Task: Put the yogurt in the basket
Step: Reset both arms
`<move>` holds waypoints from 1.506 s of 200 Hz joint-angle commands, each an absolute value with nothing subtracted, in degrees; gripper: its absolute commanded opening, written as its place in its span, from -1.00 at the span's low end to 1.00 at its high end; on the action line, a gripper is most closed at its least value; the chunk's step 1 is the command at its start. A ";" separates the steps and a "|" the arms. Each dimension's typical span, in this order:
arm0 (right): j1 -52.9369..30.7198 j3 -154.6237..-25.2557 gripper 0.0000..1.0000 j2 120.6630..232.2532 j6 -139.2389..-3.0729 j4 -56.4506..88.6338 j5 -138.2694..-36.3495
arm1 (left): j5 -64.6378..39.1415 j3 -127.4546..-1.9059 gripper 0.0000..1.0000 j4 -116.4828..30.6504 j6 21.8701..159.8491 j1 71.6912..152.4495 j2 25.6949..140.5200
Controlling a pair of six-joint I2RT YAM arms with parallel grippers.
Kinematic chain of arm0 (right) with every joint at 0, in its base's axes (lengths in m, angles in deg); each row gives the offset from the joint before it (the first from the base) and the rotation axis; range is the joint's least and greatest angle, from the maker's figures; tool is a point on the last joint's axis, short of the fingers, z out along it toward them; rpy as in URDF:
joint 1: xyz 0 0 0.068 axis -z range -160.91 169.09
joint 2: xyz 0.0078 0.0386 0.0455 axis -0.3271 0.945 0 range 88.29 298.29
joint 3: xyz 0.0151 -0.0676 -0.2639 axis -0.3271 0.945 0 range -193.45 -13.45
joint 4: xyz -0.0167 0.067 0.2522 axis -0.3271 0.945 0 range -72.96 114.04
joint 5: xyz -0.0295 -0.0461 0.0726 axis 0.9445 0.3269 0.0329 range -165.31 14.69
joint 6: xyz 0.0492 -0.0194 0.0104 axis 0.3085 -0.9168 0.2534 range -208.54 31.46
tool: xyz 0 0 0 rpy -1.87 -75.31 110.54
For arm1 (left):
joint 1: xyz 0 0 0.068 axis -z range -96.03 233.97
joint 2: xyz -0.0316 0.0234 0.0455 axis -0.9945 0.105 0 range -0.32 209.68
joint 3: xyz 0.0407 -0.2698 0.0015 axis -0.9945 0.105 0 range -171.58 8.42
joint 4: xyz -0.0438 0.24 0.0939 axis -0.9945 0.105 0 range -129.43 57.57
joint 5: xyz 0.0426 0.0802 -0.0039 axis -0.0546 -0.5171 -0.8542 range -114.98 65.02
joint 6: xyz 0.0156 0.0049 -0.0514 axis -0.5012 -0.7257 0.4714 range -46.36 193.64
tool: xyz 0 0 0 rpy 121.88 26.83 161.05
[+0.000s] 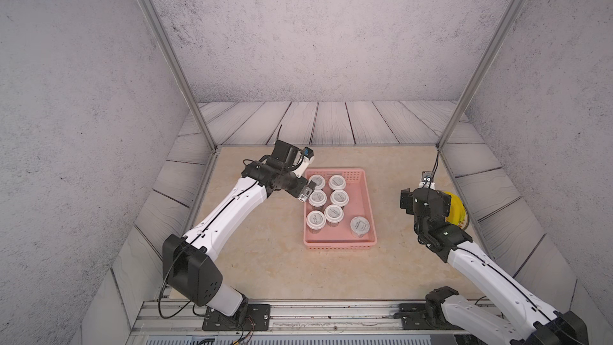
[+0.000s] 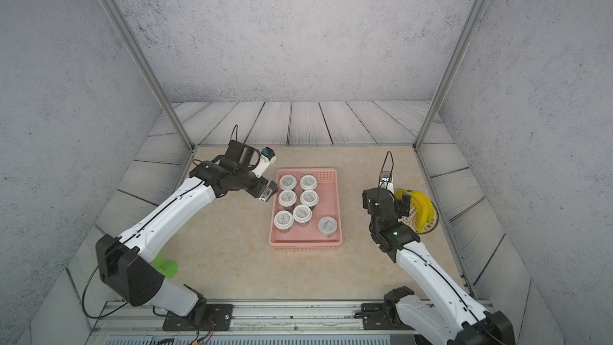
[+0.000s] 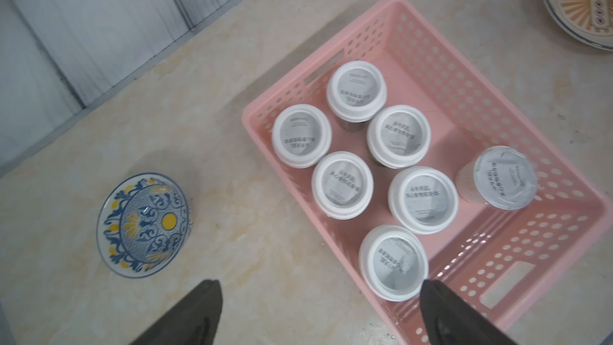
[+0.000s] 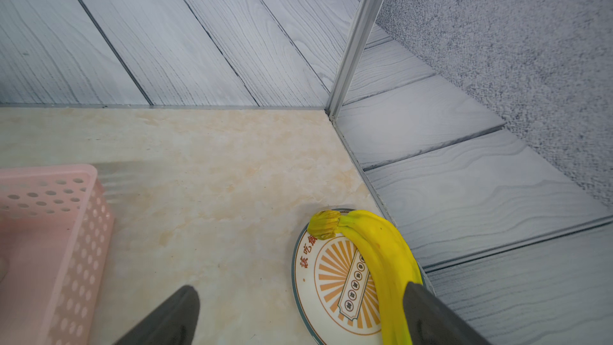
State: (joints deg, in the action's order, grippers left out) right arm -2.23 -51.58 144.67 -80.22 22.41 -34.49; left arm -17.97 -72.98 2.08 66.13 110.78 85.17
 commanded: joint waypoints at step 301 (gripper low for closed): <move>12.35 -44.28 0.97 174.55 -80.62 -15.57 -42.65 | -30.69 -17.97 0.97 -82.13 74.10 85.43 87.22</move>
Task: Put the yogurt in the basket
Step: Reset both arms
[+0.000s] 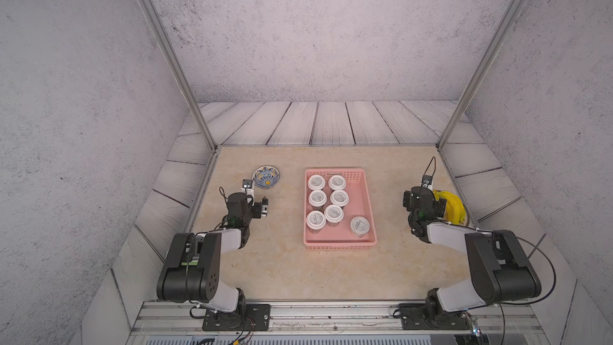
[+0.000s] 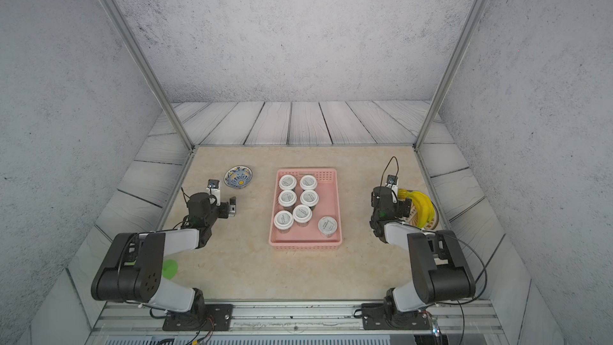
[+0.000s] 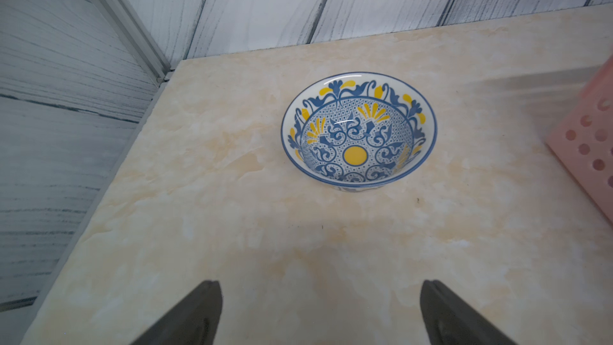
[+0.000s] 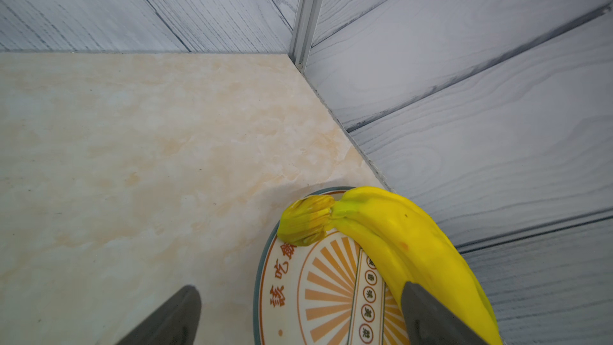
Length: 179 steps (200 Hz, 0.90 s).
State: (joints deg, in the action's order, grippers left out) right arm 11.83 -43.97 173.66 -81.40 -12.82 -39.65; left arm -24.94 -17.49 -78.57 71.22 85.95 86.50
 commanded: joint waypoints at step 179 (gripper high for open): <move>12.52 -43.48 0.94 174.43 -82.06 -17.15 -45.47 | -29.30 -18.25 0.97 -81.75 74.26 84.71 87.39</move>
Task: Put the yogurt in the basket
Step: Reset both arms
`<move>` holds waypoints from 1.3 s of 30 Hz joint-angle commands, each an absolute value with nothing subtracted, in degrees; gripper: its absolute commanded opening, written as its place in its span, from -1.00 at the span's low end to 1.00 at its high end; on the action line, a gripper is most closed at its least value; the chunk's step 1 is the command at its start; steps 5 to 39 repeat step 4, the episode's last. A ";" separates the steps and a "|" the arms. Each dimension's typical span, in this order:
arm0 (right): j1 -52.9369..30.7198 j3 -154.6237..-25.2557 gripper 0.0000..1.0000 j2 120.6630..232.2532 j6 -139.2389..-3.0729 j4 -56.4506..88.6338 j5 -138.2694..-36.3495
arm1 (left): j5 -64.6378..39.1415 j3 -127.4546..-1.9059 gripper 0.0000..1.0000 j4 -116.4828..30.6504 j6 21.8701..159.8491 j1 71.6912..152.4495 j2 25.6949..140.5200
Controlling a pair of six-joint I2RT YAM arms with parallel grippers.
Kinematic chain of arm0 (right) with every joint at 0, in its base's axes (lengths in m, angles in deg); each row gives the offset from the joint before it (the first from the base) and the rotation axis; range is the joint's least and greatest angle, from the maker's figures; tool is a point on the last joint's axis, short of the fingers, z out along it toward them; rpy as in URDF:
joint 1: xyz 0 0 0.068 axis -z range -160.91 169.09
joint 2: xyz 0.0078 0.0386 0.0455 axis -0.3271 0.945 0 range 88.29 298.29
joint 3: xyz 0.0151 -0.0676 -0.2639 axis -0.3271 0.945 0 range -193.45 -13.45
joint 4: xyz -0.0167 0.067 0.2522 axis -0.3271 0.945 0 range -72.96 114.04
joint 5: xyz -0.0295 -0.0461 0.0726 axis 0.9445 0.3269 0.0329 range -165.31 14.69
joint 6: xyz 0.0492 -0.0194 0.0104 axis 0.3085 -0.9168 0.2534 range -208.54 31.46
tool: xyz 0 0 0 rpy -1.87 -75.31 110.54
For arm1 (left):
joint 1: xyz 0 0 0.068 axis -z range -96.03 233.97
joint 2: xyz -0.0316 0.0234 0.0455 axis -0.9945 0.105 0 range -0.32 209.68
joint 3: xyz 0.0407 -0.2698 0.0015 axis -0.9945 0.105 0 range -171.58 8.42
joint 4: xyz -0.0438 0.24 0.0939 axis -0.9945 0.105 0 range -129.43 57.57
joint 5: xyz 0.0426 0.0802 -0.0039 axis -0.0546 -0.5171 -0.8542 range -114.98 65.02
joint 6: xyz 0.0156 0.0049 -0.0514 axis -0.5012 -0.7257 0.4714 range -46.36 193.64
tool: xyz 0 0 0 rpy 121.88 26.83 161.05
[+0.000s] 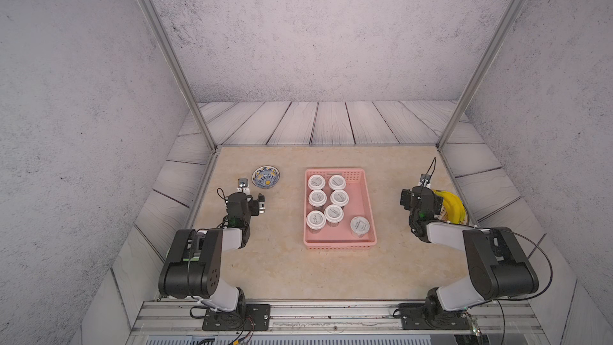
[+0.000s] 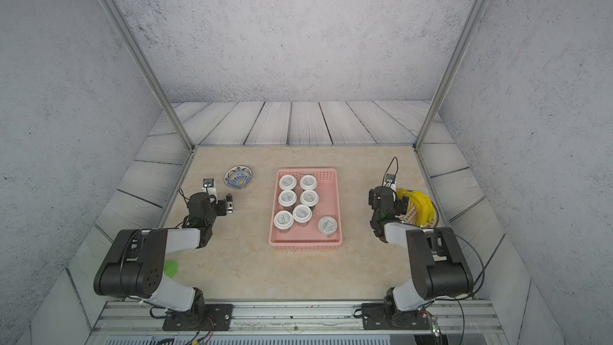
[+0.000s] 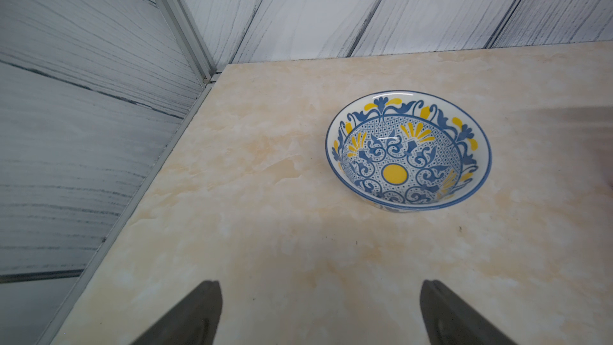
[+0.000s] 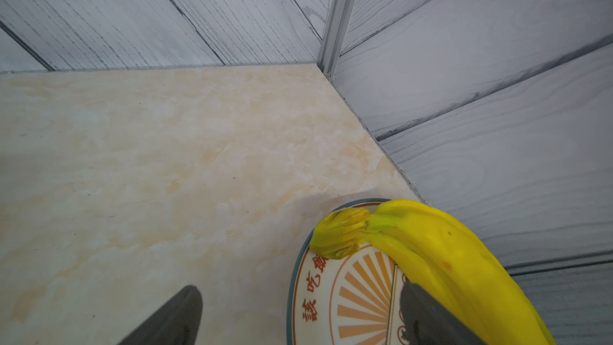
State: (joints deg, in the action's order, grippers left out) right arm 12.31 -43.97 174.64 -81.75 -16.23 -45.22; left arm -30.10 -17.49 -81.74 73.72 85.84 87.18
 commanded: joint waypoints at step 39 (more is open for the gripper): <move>12.57 -42.67 0.95 174.06 -82.19 -18.28 -45.67 | -29.52 -18.06 0.97 -82.03 74.24 84.75 87.20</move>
